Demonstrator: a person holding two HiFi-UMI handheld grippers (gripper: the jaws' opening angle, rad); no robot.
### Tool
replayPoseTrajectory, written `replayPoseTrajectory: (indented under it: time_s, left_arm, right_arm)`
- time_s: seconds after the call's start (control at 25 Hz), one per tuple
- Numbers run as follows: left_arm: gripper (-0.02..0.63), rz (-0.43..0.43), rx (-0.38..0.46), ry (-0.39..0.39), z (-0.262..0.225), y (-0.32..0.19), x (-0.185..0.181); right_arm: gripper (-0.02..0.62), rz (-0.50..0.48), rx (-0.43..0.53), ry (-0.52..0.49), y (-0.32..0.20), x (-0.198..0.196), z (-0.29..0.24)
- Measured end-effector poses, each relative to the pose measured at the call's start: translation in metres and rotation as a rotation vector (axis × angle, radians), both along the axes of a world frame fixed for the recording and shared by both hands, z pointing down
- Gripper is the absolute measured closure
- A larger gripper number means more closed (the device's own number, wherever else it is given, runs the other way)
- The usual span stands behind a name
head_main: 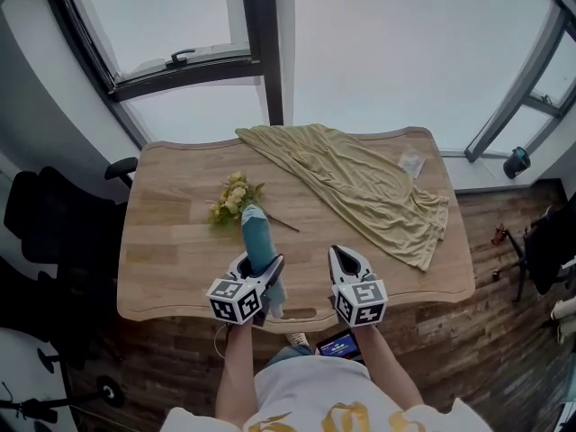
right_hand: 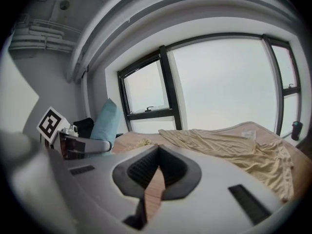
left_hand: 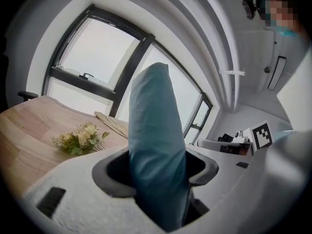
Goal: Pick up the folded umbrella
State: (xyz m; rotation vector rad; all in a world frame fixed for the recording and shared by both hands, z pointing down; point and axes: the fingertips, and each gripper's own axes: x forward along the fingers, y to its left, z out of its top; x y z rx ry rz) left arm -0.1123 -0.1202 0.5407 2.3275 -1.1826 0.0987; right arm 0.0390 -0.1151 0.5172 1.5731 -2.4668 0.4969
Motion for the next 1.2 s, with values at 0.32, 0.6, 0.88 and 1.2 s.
replayPoseTrajectory:
  time_s: [0.32, 0.6, 0.88, 1.2]
  left_arm:
    - [0.324, -0.037, 0.038, 0.002, -0.020, 0.033, 0.010]
    - [0.324, -0.069, 0.081, 0.001, -0.038, 0.069, 0.020]
    - [0.325, -0.090, 0.133, 0.004, -0.050, 0.109, 0.031]
    - [0.325, -0.111, 0.150, 0.001, -0.055, 0.145, 0.037]
  right_arm:
    - [0.586, -0.053, 0.029, 0.006, 0.026, 0.006, -0.011]
    - [0.586, -0.071, 0.061, -0.029, 0.057, 0.015, -0.028]
    - [0.586, -0.093, 0.114, 0.025, 0.097, 0.025, -0.031]
    - [0.586, -0.106, 0.146, 0.043, 0.127, 0.033, -0.039]
